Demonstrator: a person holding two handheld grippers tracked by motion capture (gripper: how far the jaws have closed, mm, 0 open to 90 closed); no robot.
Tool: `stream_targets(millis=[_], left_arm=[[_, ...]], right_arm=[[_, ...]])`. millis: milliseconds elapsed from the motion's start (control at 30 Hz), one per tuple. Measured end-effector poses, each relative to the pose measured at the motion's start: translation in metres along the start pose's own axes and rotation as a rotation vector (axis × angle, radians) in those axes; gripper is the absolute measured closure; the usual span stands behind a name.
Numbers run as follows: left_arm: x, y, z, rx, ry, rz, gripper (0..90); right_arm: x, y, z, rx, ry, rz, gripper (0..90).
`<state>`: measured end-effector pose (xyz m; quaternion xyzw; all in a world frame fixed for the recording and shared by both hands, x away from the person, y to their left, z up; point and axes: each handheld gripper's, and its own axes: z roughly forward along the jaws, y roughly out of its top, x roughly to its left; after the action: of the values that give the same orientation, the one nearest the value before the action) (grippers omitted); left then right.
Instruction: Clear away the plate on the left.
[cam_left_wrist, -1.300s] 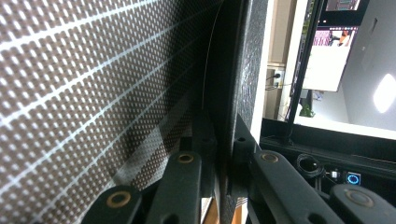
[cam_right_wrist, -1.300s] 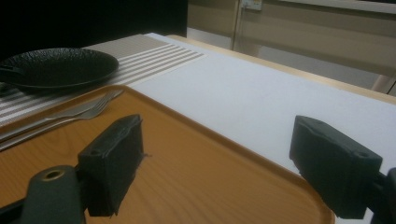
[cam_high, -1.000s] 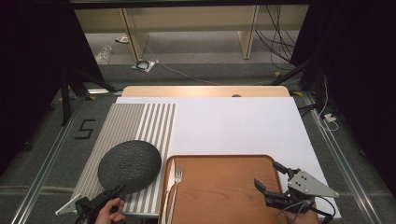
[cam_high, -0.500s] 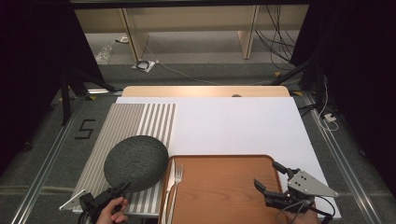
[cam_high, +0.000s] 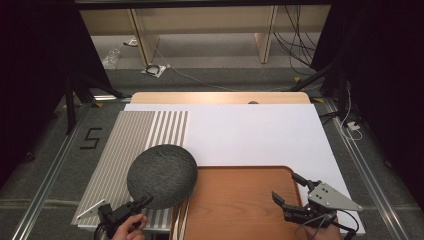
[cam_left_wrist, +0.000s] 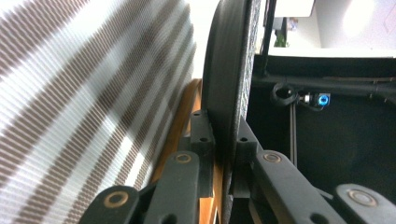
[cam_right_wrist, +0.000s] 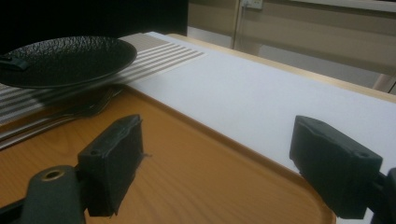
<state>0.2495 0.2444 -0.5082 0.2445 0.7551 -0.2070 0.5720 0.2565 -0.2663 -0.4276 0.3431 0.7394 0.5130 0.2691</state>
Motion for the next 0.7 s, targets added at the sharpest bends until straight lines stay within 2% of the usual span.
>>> stream_targets(millis=[700], left_arm=[[-0.011,-0.029,0.023,0.149,0.009,0.034,83.0]], right_arm=[[0.0,0.0,0.0,-0.004,-0.001,0.005,18.3]])
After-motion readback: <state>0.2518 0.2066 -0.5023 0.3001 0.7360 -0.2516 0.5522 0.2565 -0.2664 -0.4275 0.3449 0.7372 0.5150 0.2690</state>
